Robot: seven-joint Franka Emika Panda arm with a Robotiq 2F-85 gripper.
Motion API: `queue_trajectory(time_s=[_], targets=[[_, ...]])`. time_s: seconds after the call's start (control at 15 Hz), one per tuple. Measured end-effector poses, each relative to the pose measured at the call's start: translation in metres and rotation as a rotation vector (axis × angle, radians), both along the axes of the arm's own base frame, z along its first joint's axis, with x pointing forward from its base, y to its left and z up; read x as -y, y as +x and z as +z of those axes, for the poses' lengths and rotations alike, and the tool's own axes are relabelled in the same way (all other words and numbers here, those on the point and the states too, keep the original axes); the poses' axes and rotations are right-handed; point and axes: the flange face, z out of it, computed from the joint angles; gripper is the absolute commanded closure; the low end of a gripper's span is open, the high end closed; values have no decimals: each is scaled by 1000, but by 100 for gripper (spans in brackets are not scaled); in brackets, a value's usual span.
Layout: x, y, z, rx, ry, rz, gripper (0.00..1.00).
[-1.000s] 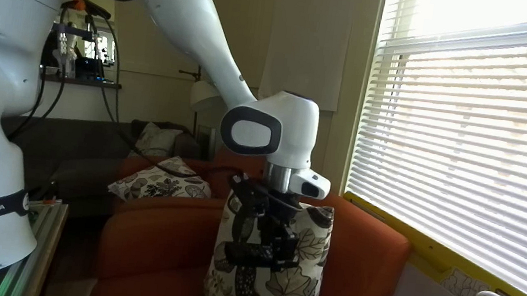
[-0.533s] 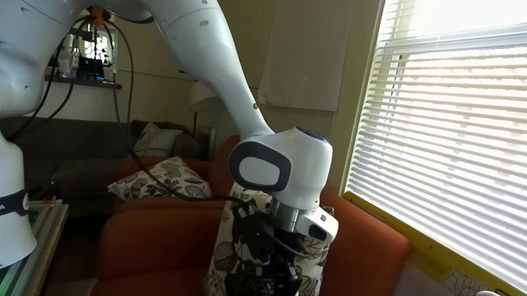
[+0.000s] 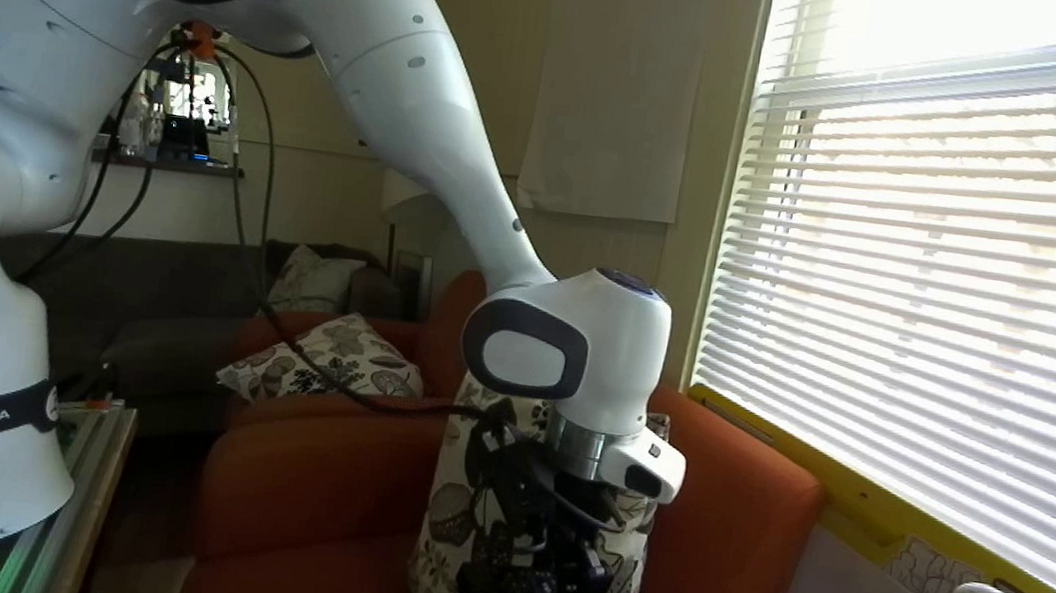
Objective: Put the remote on the rightmost sofa arm
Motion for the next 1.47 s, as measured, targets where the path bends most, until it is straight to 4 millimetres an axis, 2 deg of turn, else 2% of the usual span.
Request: queue_trajectory(time_s=[0.4,0.93,1.13,1.47], targets=[[17,4,-22,53,-35,-20,64],[20,20,-66,126,-95,-6,64],[23,24,-71,136,-118,15,64],[37,24,-69,122,-162,59,64]])
